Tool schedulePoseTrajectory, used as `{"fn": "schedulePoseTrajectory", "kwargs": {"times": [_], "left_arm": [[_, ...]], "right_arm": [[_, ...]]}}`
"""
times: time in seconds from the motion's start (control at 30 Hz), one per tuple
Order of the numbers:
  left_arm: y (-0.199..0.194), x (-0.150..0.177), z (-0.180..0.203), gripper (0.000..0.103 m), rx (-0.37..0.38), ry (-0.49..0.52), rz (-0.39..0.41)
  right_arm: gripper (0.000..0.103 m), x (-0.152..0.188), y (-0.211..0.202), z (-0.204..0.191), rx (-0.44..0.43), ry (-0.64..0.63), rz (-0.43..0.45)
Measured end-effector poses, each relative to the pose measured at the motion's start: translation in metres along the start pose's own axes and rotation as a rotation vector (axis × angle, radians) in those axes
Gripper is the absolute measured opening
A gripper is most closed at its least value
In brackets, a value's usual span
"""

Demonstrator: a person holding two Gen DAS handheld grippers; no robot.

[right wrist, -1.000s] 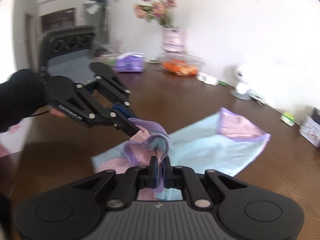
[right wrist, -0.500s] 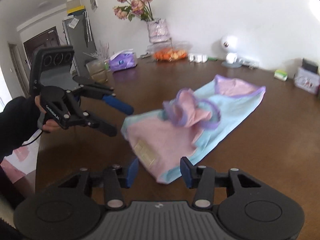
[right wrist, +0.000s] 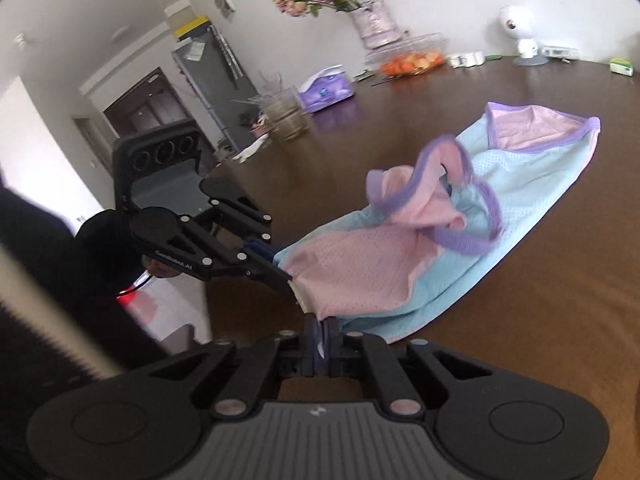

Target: Fold clothes

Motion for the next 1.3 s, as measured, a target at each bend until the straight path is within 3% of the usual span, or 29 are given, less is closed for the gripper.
{"fn": "schedulePoseTrajectory", "kwargs": {"times": [0.03,0.07,0.13,0.2,0.23,0.27,0.33,0.37,0.4,0.43,0.5,0.57,0.63,0.7,0.73,0.77,0.8,0.83,0.93,1.03,1.17,1.27,1.3], "left_arm": [[-0.007,-0.001,-0.001,0.064,-0.007,-0.008,0.034],[-0.009,-0.005,-0.003,0.073,-0.001,-0.027,0.066],[-0.004,-0.019,-0.011,0.070,0.008,-0.074,0.082],[0.010,-0.028,-0.015,0.052,-0.025,-0.074,0.036],[0.016,-0.029,-0.016,0.037,-0.048,-0.067,0.013],[0.018,-0.028,-0.016,0.030,-0.060,-0.069,0.008],[0.016,-0.023,-0.016,0.026,-0.071,-0.085,0.009],[0.014,-0.020,-0.016,0.026,-0.074,-0.098,0.013],[0.013,-0.017,-0.016,0.026,-0.075,-0.116,0.021],[0.011,-0.012,-0.017,0.026,-0.068,-0.139,0.034],[0.007,-0.006,-0.019,0.035,-0.046,-0.189,0.065],[-0.002,-0.001,-0.017,0.058,-0.046,-0.198,0.103],[-0.011,0.003,-0.013,0.063,-0.058,-0.185,0.139],[-0.010,0.006,-0.010,0.062,-0.058,-0.163,0.138],[-0.007,0.007,-0.008,0.059,-0.053,-0.157,0.129],[-0.003,0.007,-0.007,0.050,-0.055,-0.153,0.117],[-0.001,0.008,-0.007,0.044,-0.061,-0.149,0.110],[0.001,0.008,-0.006,0.030,-0.068,-0.144,0.111],[0.001,0.011,-0.008,0.020,-0.027,-0.151,0.107],[0.000,0.016,-0.008,0.022,-0.008,-0.169,0.124],[-0.002,0.023,0.000,0.038,-0.018,-0.116,0.150],[0.001,0.026,0.008,0.039,-0.058,-0.035,0.149],[0.002,0.027,0.011,0.039,-0.072,-0.010,0.148]], "right_arm": [[0.014,0.004,-0.008,-0.006,0.005,-0.011,0.014],[0.020,0.005,-0.015,-0.007,0.028,-0.015,0.046],[0.048,0.000,-0.027,-0.003,0.111,0.001,0.139],[0.052,-0.010,-0.028,0.002,0.195,0.009,0.205],[0.052,-0.016,-0.024,0.005,0.232,0.005,0.218],[0.052,-0.022,-0.014,0.006,0.252,-0.018,0.196],[0.049,-0.035,0.006,0.010,0.291,-0.065,0.152],[0.042,-0.041,0.015,0.011,0.310,-0.088,0.131],[0.012,-0.047,0.025,0.014,0.329,-0.102,0.106],[0.006,-0.052,0.030,0.020,0.340,-0.082,0.082],[0.006,-0.061,0.028,0.033,0.306,-0.007,0.096],[0.008,-0.064,0.022,0.041,0.299,0.046,0.115],[0.019,-0.058,0.010,0.039,0.323,0.061,0.136],[0.029,-0.044,-0.008,0.028,0.297,0.030,0.165],[0.039,-0.035,-0.015,0.022,0.273,0.014,0.172],[0.042,-0.025,-0.019,0.014,0.242,0.000,0.157],[0.042,-0.015,-0.020,0.007,0.212,-0.015,0.138],[0.041,-0.006,-0.016,0.001,0.192,-0.031,0.102],[0.041,0.014,0.005,-0.022,0.184,-0.070,0.035],[0.039,0.025,0.019,-0.030,0.184,-0.076,0.065],[0.035,0.033,0.023,-0.034,0.242,-0.079,0.108],[0.028,0.036,0.025,-0.039,0.301,-0.129,0.105],[0.017,0.036,0.026,-0.040,0.313,-0.135,0.100]]}}
Point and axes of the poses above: each gripper's, at about its wrist camera, not at the fingertips, and y roughly the way its jaws point, z to its right, x to its underside, the point moved 4 cm from there along y, roughly the way its jaws point, and after that the axes turned 15 degrees about -z, right-handed, at the moved point
